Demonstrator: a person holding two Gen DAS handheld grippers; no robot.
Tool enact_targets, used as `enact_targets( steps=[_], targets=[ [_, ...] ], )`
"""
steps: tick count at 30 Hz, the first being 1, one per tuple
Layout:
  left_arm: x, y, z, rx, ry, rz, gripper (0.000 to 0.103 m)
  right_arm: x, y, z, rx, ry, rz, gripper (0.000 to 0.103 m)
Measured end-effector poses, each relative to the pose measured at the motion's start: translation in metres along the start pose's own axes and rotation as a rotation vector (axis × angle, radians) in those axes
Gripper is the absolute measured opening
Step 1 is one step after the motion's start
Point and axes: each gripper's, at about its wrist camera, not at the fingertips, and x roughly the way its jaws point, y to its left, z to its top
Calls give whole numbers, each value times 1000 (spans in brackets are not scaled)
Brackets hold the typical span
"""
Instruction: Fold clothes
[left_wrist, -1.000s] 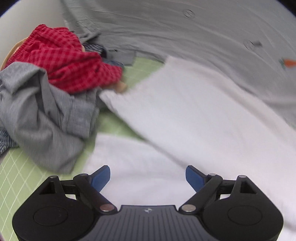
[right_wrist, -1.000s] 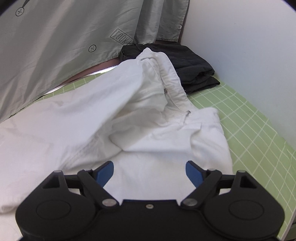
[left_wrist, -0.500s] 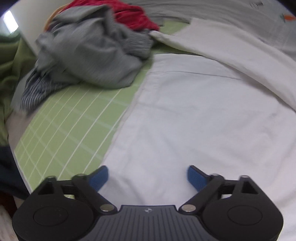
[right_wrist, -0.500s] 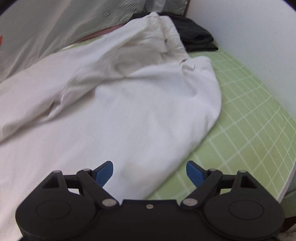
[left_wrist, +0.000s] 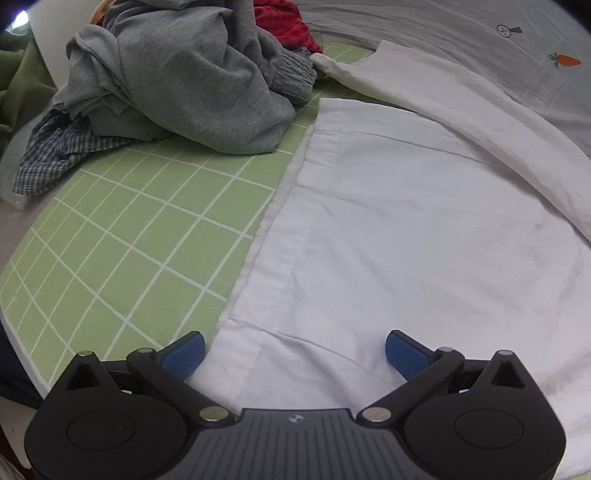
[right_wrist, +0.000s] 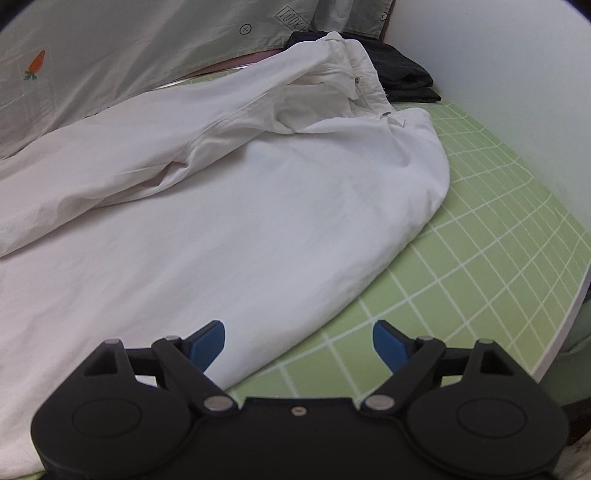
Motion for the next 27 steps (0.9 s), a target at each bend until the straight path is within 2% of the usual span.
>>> enact_targets(
  steps=[1, 2, 3, 4, 6, 8, 11, 14, 21, 27],
  targets=[
    [-3, -1, -2, 23, -14, -12, 97, -2, 2, -5, 3, 4, 3, 88],
    [-6, -3, -3, 48, -30, -28, 87, -4, 5, -9, 5, 8, 4, 88],
    [-10, -5, -5, 73, -47, -41, 72, -5, 7, -13, 6, 12, 5, 88],
    [-13, -7, -6, 88, -59, -45, 64, -6, 9, -16, 7, 16, 5, 88],
    [-17, -10, -7, 113, -69, -66, 34, -8, 14, -20, 10, 19, 9, 88],
    [-19, -12, -8, 140, -70, -99, 23, -9, 20, -24, 12, 21, 14, 88],
    [-21, -2, -14, 118, -59, -131, 17, -12, 32, -28, -3, 20, 23, 88],
    [-25, 18, -22, 64, -39, -164, 16, -17, 41, -30, -16, 13, 32, 88],
    [-32, 87, -34, -106, -7, -109, 16, -20, 44, -35, -15, 6, 40, 88],
    [-34, 85, -33, -102, -20, -62, 17, -11, 20, -34, 35, -9, 30, 88]
  ],
)
